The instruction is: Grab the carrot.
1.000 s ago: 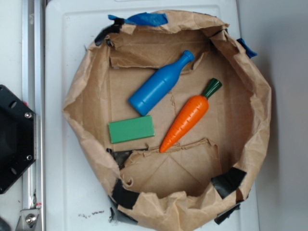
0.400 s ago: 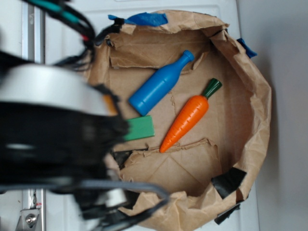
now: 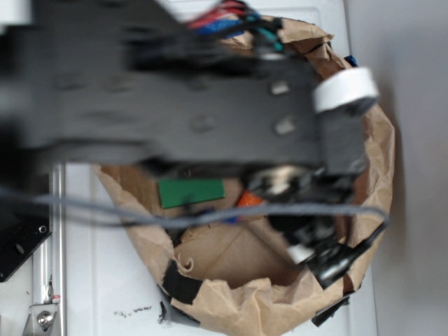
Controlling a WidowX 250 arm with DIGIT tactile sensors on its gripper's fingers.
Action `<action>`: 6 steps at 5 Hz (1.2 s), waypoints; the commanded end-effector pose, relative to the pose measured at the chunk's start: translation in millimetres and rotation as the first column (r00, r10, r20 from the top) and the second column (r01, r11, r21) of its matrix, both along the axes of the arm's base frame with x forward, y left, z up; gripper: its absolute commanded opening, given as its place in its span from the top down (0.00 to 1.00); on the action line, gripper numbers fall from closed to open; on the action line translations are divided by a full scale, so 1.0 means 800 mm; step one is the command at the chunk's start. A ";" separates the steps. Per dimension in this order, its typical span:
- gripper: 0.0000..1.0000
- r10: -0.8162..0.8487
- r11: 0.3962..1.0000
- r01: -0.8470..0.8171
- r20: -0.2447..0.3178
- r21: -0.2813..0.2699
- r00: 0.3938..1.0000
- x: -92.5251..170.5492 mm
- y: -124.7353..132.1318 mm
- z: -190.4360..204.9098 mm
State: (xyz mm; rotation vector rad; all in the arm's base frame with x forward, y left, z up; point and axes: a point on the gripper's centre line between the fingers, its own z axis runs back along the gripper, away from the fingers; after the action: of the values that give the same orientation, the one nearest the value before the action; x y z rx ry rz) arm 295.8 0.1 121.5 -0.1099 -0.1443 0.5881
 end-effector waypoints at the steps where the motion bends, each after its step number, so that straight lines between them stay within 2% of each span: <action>1: 0.00 0.007 1.000 -0.010 0.099 0.029 0.995 0.011 0.029 -0.046; 2: 0.00 -0.017 0.999 0.013 0.065 0.053 0.998 0.006 0.030 -0.075; 3: 0.00 -0.026 0.998 0.025 0.024 0.053 0.999 0.012 0.025 -0.104; 4: 0.00 -0.047 0.995 0.047 -0.008 0.085 0.999 0.016 0.024 -0.128; 5: 1.00 -0.051 0.994 0.054 -0.037 0.096 0.998 0.016 0.022 -0.139; 6: 1.00 -0.097 0.992 0.099 -0.024 0.076 0.995 0.016 0.022 -0.123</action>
State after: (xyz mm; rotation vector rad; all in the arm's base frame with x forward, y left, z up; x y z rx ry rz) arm 307.8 7.6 19.2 -0.0374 -0.1314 0.4802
